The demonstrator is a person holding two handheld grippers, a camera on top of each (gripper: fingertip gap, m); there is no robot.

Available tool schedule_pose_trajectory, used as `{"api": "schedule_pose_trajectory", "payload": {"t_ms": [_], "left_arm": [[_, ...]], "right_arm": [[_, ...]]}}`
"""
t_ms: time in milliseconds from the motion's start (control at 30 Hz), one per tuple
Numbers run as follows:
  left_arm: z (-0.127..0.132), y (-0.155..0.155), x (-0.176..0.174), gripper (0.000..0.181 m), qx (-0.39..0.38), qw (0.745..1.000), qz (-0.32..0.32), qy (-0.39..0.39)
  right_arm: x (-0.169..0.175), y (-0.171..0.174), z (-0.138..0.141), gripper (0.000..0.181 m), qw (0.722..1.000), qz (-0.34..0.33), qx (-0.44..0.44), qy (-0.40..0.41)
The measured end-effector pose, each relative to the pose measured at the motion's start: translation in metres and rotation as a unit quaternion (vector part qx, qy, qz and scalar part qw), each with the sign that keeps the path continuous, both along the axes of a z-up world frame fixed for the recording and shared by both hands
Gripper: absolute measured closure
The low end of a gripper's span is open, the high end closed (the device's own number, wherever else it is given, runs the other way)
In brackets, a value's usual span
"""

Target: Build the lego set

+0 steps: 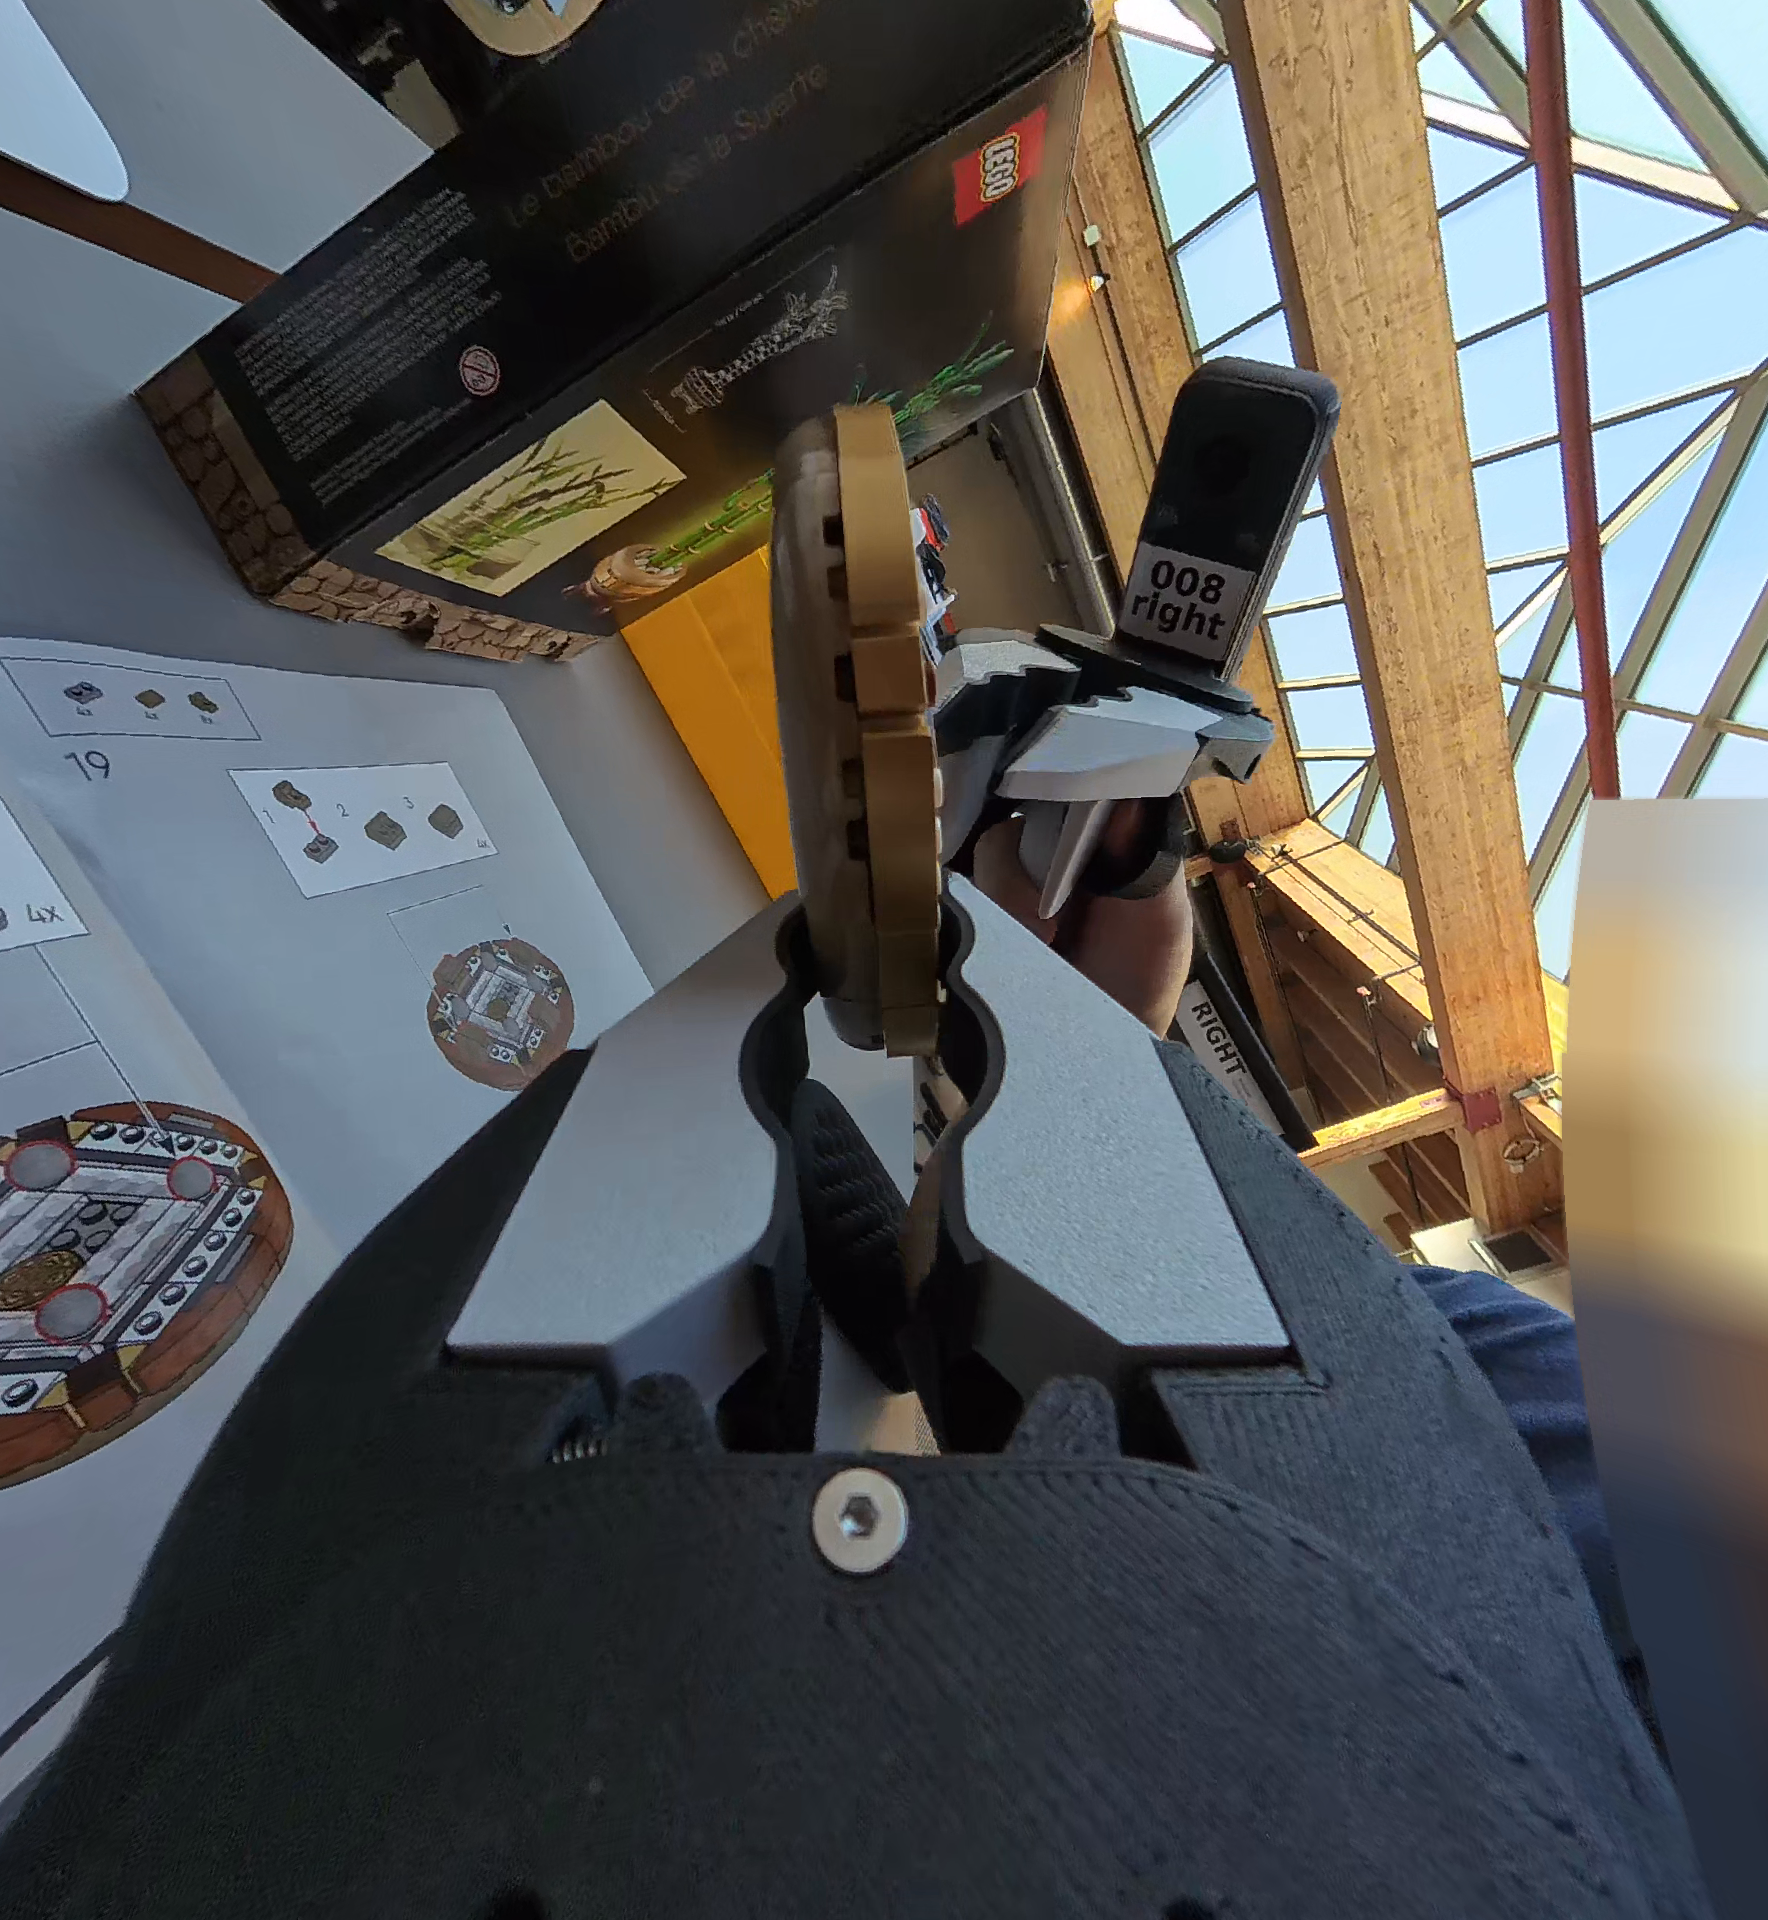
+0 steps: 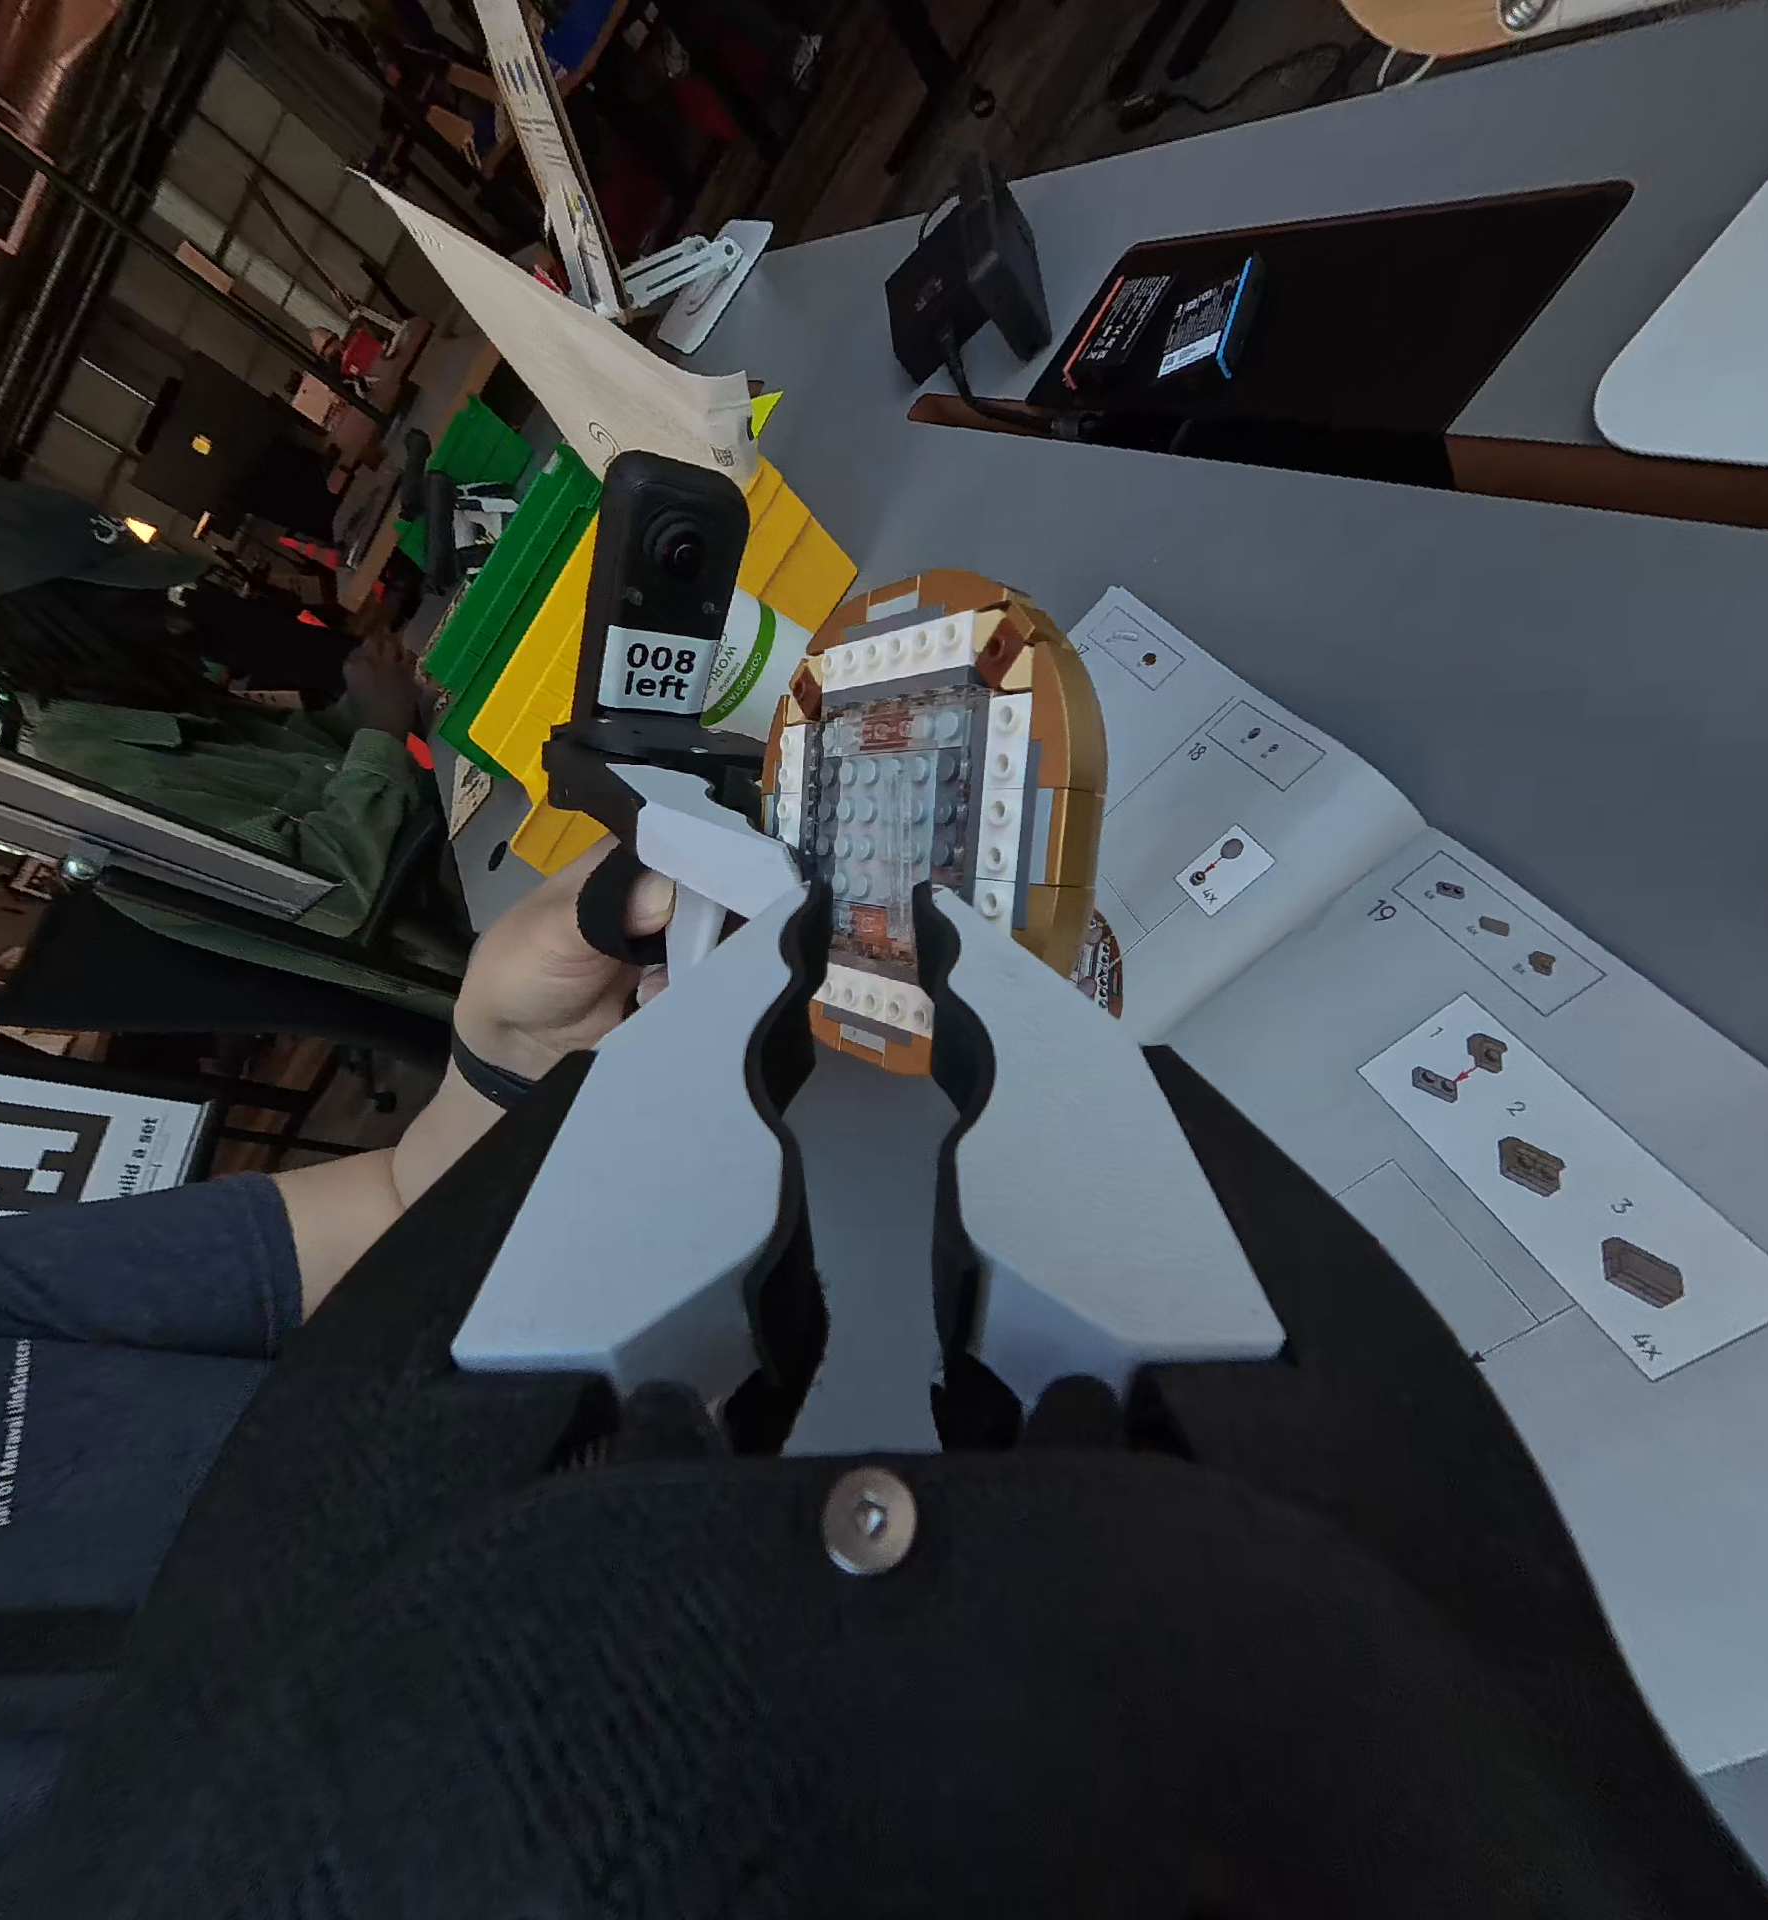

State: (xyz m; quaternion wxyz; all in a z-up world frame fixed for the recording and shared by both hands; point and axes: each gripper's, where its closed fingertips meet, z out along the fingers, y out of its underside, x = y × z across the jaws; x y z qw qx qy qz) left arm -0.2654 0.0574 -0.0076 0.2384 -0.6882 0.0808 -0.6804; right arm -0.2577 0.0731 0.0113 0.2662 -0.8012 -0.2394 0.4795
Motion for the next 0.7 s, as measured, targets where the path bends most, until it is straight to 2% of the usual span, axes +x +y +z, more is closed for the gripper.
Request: {"api": "schedule_pose_trajectory", "payload": {"t_ms": [167,267,367,467,533,600,700], "left_arm": [[0.002,-0.003,-0.004,0.162,-0.012,1.000,-0.021,-0.015],[0.003,-0.012,-0.004,0.162,-0.022,0.998,-0.062,-0.017],[0.002,-0.023,-0.004,0.163,-0.034,0.993,-0.106,-0.022],[-0.002,-0.029,-0.006,0.163,-0.037,0.991,-0.129,-0.013],[-0.004,-0.036,-0.009,0.163,-0.045,0.987,-0.156,-0.008],[-0.001,-0.043,-0.015,0.163,-0.037,0.984,-0.176,-0.004],[0.012,-0.041,-0.029,0.163,-0.016,0.987,-0.159,-0.007]], "right_arm": [[0.006,0.004,0.012,0.156,0.994,0.000,0.103,-0.046],[0.006,-0.002,0.027,0.155,0.977,0.042,0.200,-0.056],[0.011,-0.014,0.034,0.155,0.944,0.096,0.307,-0.080],[0.016,-0.041,0.020,0.151,0.894,0.190,0.389,-0.114],[0.023,-0.051,-0.001,0.151,0.870,0.238,0.404,-0.153],[0.027,-0.054,-0.014,0.151,0.866,0.259,0.390,-0.174],[0.018,-0.056,0.006,0.153,0.867,0.243,0.415,-0.132]]}}
